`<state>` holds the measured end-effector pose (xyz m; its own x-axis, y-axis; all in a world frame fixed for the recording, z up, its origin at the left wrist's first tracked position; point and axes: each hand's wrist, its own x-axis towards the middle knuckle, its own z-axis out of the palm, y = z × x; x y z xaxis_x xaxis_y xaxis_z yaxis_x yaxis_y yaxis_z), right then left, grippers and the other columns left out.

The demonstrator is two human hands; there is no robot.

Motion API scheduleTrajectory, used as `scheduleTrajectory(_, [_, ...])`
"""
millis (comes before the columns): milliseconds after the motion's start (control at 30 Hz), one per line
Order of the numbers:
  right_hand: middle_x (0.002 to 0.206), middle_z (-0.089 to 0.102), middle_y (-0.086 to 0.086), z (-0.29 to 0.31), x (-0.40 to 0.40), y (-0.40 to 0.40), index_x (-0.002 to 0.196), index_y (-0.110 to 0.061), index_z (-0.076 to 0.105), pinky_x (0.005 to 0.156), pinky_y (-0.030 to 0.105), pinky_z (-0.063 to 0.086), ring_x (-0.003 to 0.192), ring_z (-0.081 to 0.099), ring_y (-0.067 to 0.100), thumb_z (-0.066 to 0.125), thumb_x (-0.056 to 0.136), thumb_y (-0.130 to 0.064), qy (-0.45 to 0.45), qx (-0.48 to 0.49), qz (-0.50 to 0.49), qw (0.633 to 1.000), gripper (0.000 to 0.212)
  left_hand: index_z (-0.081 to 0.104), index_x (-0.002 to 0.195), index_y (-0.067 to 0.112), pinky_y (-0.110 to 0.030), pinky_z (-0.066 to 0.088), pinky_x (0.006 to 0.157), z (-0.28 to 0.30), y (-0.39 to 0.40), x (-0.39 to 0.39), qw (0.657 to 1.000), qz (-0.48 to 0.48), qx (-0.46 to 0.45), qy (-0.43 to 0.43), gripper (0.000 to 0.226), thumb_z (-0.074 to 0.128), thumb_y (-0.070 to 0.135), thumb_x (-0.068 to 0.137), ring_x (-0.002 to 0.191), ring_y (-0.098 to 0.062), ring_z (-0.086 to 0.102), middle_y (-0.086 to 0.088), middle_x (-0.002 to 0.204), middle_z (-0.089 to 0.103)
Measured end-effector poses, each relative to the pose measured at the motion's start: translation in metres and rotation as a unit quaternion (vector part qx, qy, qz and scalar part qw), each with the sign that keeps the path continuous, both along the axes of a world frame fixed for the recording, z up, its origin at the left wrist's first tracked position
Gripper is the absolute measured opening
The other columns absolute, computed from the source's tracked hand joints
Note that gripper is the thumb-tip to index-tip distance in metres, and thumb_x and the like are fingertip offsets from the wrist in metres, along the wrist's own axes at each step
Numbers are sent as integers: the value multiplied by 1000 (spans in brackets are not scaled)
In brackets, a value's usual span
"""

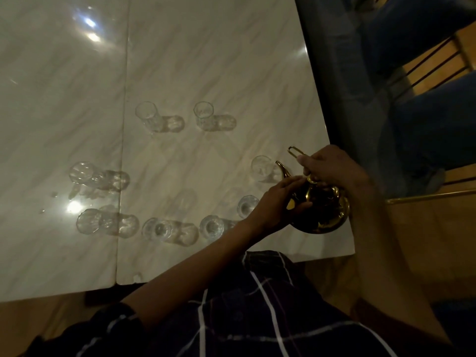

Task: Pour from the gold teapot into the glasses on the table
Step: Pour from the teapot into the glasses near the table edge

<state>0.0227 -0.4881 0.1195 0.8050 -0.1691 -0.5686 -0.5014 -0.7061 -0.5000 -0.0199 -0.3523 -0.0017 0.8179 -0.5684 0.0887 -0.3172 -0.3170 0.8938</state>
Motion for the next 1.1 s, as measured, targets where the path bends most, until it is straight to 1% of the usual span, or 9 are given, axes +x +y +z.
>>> scheduleTrajectory(167, [74, 67, 7, 4, -1, 3, 71, -15, 65, 66, 32, 52, 69, 64, 20, 54, 96, -40, -1, 0, 2, 1000, 38, 47, 141, 12, -38, 51, 97, 3, 1, -1, 1000, 9, -7, -8, 57, 66, 32, 91, 123, -19, 53, -8, 142, 49])
scheduleTrajectory(300, [75, 69, 9, 6, -1, 3, 69, -14, 67, 76, 40, 57, 77, 69, 26, 55, 96, -40, -9, 2, 4, 1000, 39, 48, 141, 13, -38, 52, 95, 5, 1, -2, 1000, 17, -6, -12, 57, 67, 32, 91, 122, -19, 54, -6, 141, 50])
scheduleTrajectory(367, [76, 69, 8, 8, -1, 4, 70, -15, 67, 73, 37, 55, 78, 69, 26, 54, 96, -40, -7, 0, 11, 1000, 38, 48, 141, 13, -36, 51, 95, 6, 1, -3, 1000, 20, -10, -11, 57, 67, 32, 90, 123, -18, 53, -6, 141, 51])
scheduleTrajectory(467, [76, 68, 8, 10, -1, 4, 72, -15, 67, 65, 29, 50, 76, 67, 23, 53, 97, -40, -11, -2, 14, 1000, 37, 49, 140, 14, -24, 46, 96, 9, 2, -3, 1000, 23, -8, -8, 56, 67, 32, 90, 124, -17, 52, -5, 142, 50])
scheduleTrajectory(567, [76, 67, 7, 11, -1, 5, 73, -15, 66, 62, 27, 48, 73, 65, 21, 53, 97, -40, -12, -1, 12, 1000, 37, 49, 140, 15, -7, 33, 92, 10, 3, -2, 1000, 26, -4, -3, 55, 67, 32, 91, 124, -13, 50, -4, 142, 49])
scheduleTrajectory(733, [75, 68, 8, 12, -2, 5, 72, -14, 67, 67, 31, 52, 72, 65, 22, 54, 96, -40, -13, 2, 9, 1000, 37, 48, 141, 15, -14, 38, 93, 11, 3, -3, 1000, 22, -6, -9, 56, 67, 32, 91, 123, -13, 51, -3, 142, 50])
scheduleTrajectory(800, [74, 67, 7, 12, -2, 5, 71, -15, 66, 66, 31, 52, 71, 65, 21, 54, 96, -40, -13, 3, 10, 1000, 38, 48, 141, 15, -15, 39, 94, 11, 3, -3, 1000, 20, -8, -7, 56, 67, 32, 91, 123, -13, 51, -3, 142, 50])
scheduleTrajectory(1000, [72, 66, 7, 14, -4, 4, 73, -13, 66, 64, 29, 51, 69, 64, 20, 54, 97, -39, -16, -1, 9, 1000, 37, 48, 141, 16, -29, 48, 97, 14, 1, -5, 1000, 18, -9, -13, 57, 67, 33, 91, 124, -16, 52, -4, 142, 50])
scheduleTrajectory(1100, [75, 67, 8, 15, -4, 3, 73, -14, 66, 66, 30, 51, 72, 65, 22, 53, 97, -39, -17, -2, 11, 1000, 37, 48, 141, 15, -31, 49, 97, 15, 1, -5, 1000, 18, -7, -15, 57, 67, 32, 91, 124, -17, 52, -5, 142, 50])
